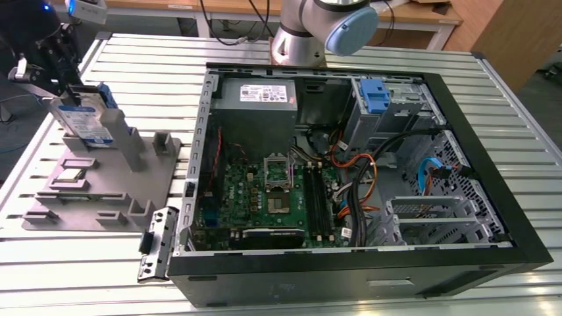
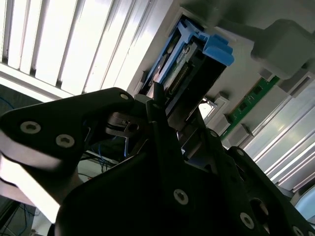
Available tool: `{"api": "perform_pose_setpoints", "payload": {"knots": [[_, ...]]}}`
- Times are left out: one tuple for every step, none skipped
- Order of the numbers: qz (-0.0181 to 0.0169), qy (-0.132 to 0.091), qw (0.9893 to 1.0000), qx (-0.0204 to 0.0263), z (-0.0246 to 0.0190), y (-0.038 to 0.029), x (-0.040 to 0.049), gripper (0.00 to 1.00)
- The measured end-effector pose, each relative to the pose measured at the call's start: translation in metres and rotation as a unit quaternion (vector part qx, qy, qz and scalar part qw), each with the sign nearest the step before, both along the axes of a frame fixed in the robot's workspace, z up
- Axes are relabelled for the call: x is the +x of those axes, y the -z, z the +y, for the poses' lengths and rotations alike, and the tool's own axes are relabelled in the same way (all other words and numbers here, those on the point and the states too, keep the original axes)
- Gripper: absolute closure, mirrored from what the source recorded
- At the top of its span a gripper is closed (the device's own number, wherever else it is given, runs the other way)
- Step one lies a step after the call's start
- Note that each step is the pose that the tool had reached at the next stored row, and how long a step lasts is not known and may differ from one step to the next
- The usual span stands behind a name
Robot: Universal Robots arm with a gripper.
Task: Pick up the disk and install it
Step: 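Pick up the disk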
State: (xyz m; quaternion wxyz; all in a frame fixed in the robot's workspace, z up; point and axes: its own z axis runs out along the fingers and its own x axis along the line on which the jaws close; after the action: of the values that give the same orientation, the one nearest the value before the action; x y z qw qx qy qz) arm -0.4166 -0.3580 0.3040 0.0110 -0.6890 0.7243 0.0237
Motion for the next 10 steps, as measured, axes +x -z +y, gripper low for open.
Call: {"api": "perform_pose_setpoints", "payload": {"knots": [[0.0001, 0.000, 1.0000, -0.0007, -0.0001, -0.0001, 0.0000, 0.65], [0.0001, 0.000, 1.0000, -0.0021, -0.0004, -0.0001, 0.0000, 0.65], [0.0002, 0.000, 1.0000, -0.0038, -0.0007, -0.0002, 0.0000, 0.65], [0.0001, 0.000, 1.0000, -0.0056, -0.0008, -0.0001, 0.0000, 0.65], [0.0000, 0.000, 1.0000, -0.0077, -0.0009, 0.0001, -0.0001, 0.65], [0.0000, 0.000, 1.0000, -0.0087, -0.0010, 0.0000, -0.0001, 0.65], [0.0000, 0.000, 1.0000, -0.0087, -0.0010, 0.0000, -0.0001, 0.65], [0.0001, 0.000, 1.0000, -0.0087, -0.0010, 0.0000, -0.0001, 0.65], [0.0001, 0.000, 1.0000, -0.0088, -0.0010, 0.0000, 0.0000, 0.65], [0.0001, 0.000, 1.0000, -0.0088, -0.0010, 0.0000, 0.0000, 0.65]]}}
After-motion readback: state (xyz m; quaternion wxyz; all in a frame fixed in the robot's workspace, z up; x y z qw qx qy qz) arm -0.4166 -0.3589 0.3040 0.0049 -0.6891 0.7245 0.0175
